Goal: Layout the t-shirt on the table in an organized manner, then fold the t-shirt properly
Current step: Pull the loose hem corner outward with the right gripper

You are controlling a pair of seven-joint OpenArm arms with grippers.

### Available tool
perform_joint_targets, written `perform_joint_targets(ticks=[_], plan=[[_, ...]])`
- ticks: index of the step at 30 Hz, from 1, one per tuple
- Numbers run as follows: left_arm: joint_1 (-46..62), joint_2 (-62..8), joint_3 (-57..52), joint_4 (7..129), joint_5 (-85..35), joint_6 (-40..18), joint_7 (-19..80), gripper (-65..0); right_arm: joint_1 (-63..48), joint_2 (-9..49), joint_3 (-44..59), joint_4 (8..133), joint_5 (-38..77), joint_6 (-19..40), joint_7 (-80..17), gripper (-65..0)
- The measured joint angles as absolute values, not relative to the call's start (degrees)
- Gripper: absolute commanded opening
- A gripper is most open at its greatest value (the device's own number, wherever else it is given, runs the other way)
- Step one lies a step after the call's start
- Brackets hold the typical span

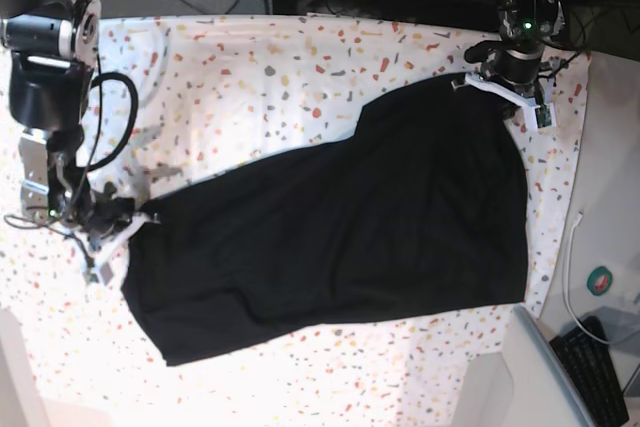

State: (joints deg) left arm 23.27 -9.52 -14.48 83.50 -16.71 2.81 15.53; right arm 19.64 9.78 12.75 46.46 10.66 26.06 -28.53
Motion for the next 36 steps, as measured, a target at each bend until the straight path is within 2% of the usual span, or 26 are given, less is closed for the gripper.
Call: perform_joint_targets(ticks=[4,8,12,16,19,21,24,25,28,29,30,33,36], plan=[[23.07,-10.04,-14.81,79.44,-16.62,2.5,14.94,-65.0,7.68,7.92,15.99,65.49,10.28,25.67,-41.32,-65.0],[21.96,-11.66,-14.98,80.07,-16.75,3.07,15.59,-65.0,-3.22,4.51,16.12,85.71,9.3,21.5,-49.6,-65.0],[22.24,-11.73,-15.22,83.96,-16.97,2.98,16.36,-65.0,3.22,2.9,13.34,93.47,10.48,12.47,-59.07,-65.0],[21.15,-12.03,-18.85,86.96,-17.12,2.44,15.68,-65.0,14.68,3.75,11.09,90.37,10.37,5.89,-63.57,-65.0],[20.71,-12.86,-20.56,87.26,-16.91,3.03,15.88,-65.0,25.3,3.03,8.69,76.77,11.03,2.35,-62.46,-65.0],[20.58,-12.62,-21.17,87.2,-16.95,2.98,16.12,-65.0,32.91,1.13,8.43,62.94,10.5,-0.14,-55.46,-65.0],[20.82,-12.58,-21.26,87.11,-16.91,2.48,15.92,-65.0,42.37,-1.08,8.25,41.36,10.72,-0.23,-41.54,-65.0],[20.93,-12.58,-21.43,87.05,-16.88,2.72,15.99,-65.0,44.66,-1.87,8.12,35.42,10.39,-0.73,-38.39,-63.3],[21.93,-12.56,-22.28,86.96,-16.97,2.46,15.86,-65.0,49.23,-2.72,7.97,25.39,10.59,-0.62,-35.31,-39.0],[22.31,-12.53,-22.55,86.96,-16.93,2.63,15.9,-65.0,49.74,-2.83,7.97,25.41,10.46,-0.47,-35.53,-36.0],[22.79,-12.56,-22.55,86.94,-16.93,2.7,16.08,-65.0,49.78,-2.68,7.44,26.81,10.52,-0.14,-36.4,-36.5],[23.38,-12.32,-23.68,86.91,-16.95,2.46,16.01,-65.0,46.33,-0.58,3.03,38.39,10.83,4.32,-42.68,-43.2],[23.35,-12.34,-23.75,86.89,-16.93,2.61,15.94,-65.0,36.01,2.33,2.11,56.1,10.41,3.25,-47.31,-45.6]])
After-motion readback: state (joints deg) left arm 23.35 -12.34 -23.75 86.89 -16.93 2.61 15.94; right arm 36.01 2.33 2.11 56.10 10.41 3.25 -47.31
